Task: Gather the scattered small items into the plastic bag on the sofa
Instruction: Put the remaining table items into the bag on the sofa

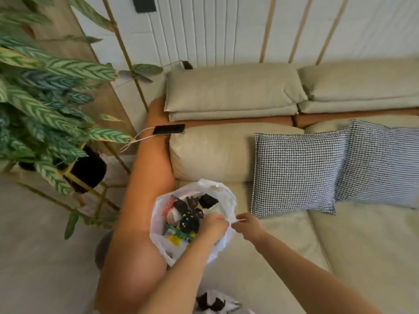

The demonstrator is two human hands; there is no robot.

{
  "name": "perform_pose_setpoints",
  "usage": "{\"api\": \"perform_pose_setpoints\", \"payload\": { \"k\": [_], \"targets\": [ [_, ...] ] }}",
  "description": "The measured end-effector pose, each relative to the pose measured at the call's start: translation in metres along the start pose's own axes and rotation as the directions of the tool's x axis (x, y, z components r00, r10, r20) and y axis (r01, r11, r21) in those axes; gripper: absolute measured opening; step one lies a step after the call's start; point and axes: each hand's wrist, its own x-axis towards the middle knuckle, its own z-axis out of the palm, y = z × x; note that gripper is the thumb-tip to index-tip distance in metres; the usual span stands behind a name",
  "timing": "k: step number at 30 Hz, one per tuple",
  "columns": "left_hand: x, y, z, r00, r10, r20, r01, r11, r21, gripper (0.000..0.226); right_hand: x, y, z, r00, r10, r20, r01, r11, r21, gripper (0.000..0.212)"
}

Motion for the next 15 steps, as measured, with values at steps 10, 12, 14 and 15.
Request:
{"api": "perform_pose_setpoints", "payload": {
  "k": [10,12,14,15],
  "targets": [
    [-0.058,0.043,0.080,0.914,0.298,0.275,-0.391,0.826,0.406,0.025,-0.103,0.092,-0.102,0.927,-0.018,-0.375,-0.048,0.985,-0.166,0.038],
    [-0.069,0.052,0.106,0.879,0.326,0.348,-0.463,0.759,0.458,0.019,-0.121,0.117,-0.123,0.899,-0.003,-0.437,-0.079,0.982,-0.171,0.036],
    [-0.082,0.063,0.135,0.837,0.350,0.420,-0.535,0.683,0.496,0.028,-0.138,0.142,-0.141,0.868,0.023,-0.496,-0.113,0.982,-0.151,0.036],
    [-0.090,0.069,0.150,0.814,0.360,0.456,-0.571,0.640,0.514,0.032,-0.146,0.154,-0.150,0.853,0.042,-0.520,-0.129,0.983,-0.132,0.036]
  ]
}}
